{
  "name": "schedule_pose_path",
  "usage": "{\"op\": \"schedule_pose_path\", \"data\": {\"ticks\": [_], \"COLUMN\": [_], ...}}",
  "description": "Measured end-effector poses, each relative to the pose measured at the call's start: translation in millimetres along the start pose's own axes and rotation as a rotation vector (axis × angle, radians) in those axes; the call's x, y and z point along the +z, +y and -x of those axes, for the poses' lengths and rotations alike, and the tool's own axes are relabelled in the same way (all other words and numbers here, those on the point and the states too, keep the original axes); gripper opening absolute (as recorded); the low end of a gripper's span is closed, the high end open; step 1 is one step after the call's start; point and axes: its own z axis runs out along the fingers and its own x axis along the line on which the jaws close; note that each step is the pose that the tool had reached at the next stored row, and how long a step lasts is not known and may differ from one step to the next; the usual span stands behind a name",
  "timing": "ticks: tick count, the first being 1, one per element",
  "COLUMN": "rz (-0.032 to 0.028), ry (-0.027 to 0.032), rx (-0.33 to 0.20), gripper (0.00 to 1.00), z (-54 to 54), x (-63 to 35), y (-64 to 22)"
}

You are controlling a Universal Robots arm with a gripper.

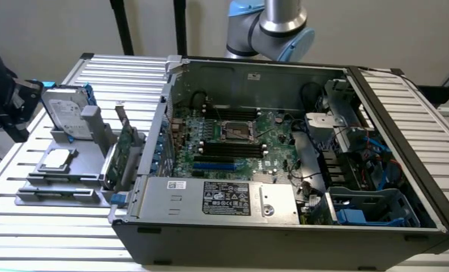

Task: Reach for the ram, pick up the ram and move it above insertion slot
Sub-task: 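Pick up the ram and move it above insertion slot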

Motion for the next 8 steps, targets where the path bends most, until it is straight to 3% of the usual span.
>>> {"op": "schedule_pose_path", "data": {"ticks": [8], "rz": [-0.0002], "ry": [0.0056], "rx": [-0.146], "gripper": [0.10], "z": [0.0], "x": [3.0], "y": [-0.1]}}
